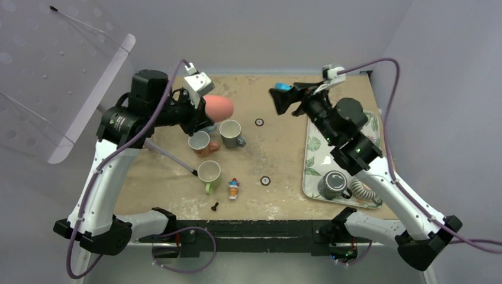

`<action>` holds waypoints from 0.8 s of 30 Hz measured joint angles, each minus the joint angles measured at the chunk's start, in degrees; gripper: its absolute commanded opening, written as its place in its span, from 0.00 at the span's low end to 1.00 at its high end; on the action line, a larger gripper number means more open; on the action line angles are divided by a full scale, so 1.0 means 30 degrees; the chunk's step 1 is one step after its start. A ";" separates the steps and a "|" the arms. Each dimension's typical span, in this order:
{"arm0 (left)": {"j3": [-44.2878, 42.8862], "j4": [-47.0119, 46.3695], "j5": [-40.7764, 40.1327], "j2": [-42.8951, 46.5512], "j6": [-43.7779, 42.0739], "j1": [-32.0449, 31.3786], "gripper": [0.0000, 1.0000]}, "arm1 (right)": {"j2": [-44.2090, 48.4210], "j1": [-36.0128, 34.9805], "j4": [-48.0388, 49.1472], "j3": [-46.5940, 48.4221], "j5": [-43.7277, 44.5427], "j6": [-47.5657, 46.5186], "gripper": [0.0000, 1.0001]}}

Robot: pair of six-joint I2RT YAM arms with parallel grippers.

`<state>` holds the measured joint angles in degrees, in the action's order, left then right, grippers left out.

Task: Turn the mug right side up

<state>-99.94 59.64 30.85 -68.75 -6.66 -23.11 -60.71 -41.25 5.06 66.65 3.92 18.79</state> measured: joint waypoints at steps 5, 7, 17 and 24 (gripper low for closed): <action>0.2171 0.3133 -0.3803 -0.1282 -0.3701 -0.1800 0.00 | 0.0321 0.5909 -0.3373 0.0051 0.3235 0.0087 0.97; 0.3002 0.3803 -0.5005 -0.2273 -0.4619 -0.3767 0.00 | -0.0109 0.8007 -0.4335 -0.0204 0.4284 0.0102 0.97; 0.3592 0.3344 -0.9122 -0.7635 -0.6827 -0.7854 0.00 | -0.4022 1.8287 -0.6470 -0.1479 0.4867 0.1435 0.97; 0.5122 0.1880 -1.0506 -0.8998 -0.7745 -0.8196 0.00 | -0.4816 2.0502 -0.6943 -0.2084 0.4801 0.3650 0.98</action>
<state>-84.58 65.28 -0.67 -95.74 -29.89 -47.70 -75.16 20.25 -15.77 60.40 18.33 29.74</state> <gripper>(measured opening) 0.108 0.983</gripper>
